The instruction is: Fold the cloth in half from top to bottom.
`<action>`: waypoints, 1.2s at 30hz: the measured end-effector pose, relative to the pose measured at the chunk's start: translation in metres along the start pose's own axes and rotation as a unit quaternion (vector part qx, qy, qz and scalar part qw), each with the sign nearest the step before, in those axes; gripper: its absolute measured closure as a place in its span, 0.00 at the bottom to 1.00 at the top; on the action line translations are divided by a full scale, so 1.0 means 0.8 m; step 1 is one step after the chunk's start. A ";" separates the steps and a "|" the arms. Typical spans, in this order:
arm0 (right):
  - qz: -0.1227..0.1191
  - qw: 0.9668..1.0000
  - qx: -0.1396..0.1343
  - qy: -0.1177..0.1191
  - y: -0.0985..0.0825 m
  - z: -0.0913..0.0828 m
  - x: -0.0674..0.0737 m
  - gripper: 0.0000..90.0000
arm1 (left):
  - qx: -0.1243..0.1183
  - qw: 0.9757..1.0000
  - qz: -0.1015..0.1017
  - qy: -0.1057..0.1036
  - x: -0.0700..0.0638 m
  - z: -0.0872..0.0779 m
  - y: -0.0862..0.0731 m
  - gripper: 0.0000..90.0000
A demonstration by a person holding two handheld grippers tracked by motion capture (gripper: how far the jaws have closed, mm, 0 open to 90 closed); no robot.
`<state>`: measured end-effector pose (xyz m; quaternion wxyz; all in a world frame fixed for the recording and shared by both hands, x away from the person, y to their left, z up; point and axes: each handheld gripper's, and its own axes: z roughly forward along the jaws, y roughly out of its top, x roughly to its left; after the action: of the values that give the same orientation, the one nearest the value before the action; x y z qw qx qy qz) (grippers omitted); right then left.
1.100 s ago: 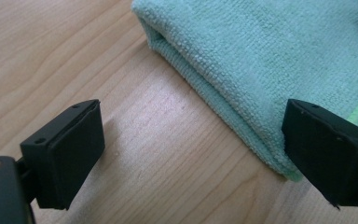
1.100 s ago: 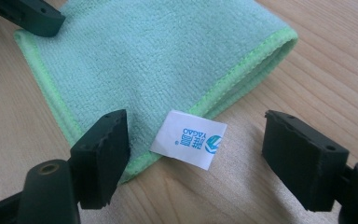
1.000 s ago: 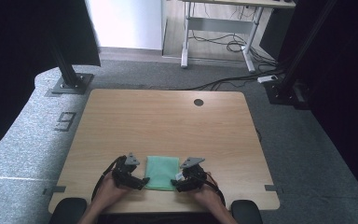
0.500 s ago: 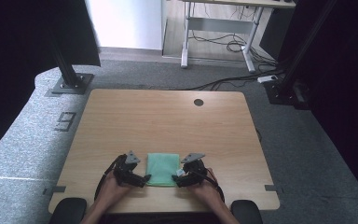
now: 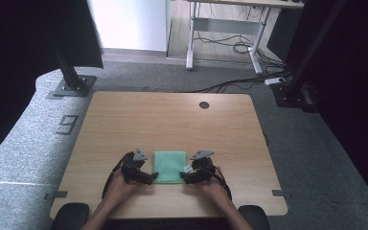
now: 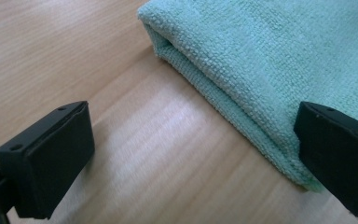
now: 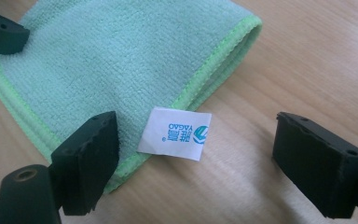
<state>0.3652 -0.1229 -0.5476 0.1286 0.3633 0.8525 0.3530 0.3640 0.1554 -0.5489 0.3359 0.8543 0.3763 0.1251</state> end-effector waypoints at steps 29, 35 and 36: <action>0.031 0.999 -0.009 -0.031 0.028 0.027 -0.049 0.16 | -0.001 1.000 -0.012 0.012 0.042 0.039 0.045 0.00; 0.038 0.999 -0.009 -0.038 0.036 0.034 -0.060 0.16 | -0.002 1.000 -0.018 0.017 0.051 0.046 0.054 0.00; 0.040 0.998 -0.010 -0.039 0.037 0.035 -0.062 0.16 | -0.002 1.000 -0.019 0.019 0.053 0.047 0.056 0.00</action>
<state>0.4291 -0.1294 -0.5488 0.1508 0.4090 0.8284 0.3518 0.4354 0.1461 -0.5487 0.3327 0.8438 0.3987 0.1351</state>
